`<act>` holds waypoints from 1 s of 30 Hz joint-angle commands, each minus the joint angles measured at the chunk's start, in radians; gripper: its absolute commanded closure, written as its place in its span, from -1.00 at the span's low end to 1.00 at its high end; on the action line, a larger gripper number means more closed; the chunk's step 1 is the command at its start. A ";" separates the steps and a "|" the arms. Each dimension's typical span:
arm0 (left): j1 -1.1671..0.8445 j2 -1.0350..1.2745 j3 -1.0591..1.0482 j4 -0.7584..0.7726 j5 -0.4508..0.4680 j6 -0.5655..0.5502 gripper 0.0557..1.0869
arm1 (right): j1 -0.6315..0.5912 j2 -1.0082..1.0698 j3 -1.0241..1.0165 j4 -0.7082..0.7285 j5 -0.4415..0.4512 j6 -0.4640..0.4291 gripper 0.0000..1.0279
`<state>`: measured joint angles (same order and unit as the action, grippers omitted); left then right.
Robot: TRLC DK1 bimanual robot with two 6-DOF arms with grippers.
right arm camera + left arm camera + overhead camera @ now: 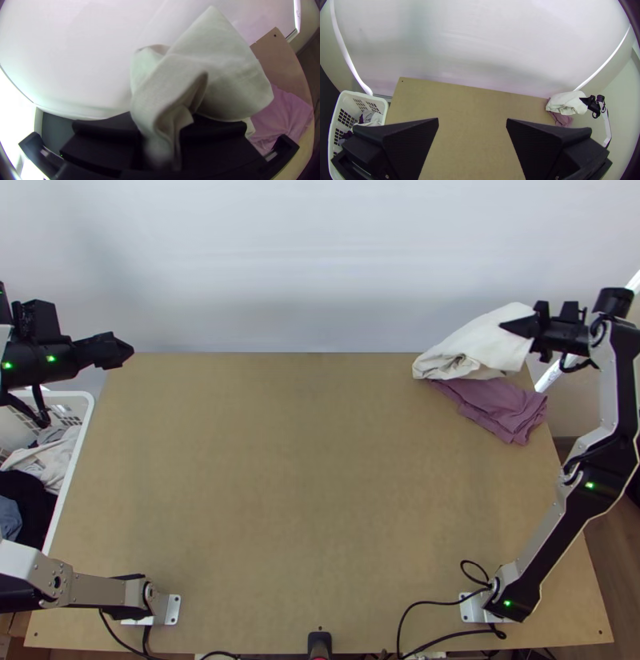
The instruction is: Fold the t-shirt
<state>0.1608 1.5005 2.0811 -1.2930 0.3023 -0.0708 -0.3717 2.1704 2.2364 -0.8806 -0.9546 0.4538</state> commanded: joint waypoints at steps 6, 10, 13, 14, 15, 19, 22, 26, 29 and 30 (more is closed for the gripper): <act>-0.015 0.014 -0.004 0.012 0.001 -0.018 -0.92 | -0.095 0.023 -0.027 -0.093 0.027 -0.125 0.23; -0.023 0.012 -0.004 0.015 0.000 -0.021 -0.92 | -0.127 0.042 -0.029 -0.201 0.083 -0.193 -0.91; -0.024 0.012 -0.004 0.017 0.000 -0.020 -0.92 | -0.154 0.049 -0.058 -0.261 0.142 -0.228 -0.92; -0.024 0.012 -0.004 0.017 0.000 -0.021 -0.92 | -0.167 0.048 -0.069 -0.268 0.175 -0.247 -0.92; -0.024 0.012 -0.004 0.017 0.000 -0.021 -0.92 | -0.179 0.048 -0.077 -0.273 0.209 -0.260 -0.92; -0.023 0.007 -0.007 0.017 0.000 -0.021 -0.92 | -0.231 0.037 -0.081 -0.271 0.310 -0.280 -0.92; -0.020 0.004 -0.007 0.017 0.001 -0.023 -0.92 | -0.256 0.016 -0.075 -0.253 0.448 -0.296 -0.92; -0.017 0.003 -0.007 0.017 0.001 -0.023 -0.92 | -0.273 -0.037 -0.090 -0.199 0.620 -0.319 -0.92; -0.014 0.000 -0.006 0.017 0.001 -0.023 -0.92 | -0.273 -0.124 -0.147 -0.107 0.671 -0.319 -0.92; -0.014 -0.002 -0.006 0.017 0.001 -0.023 -0.92 | -0.260 -0.165 -0.175 -0.069 0.671 -0.320 -0.92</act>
<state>0.1413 1.5055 2.0811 -1.2850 0.3023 -0.0784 -0.6460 2.1372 2.1128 -1.0019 -0.2974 0.1520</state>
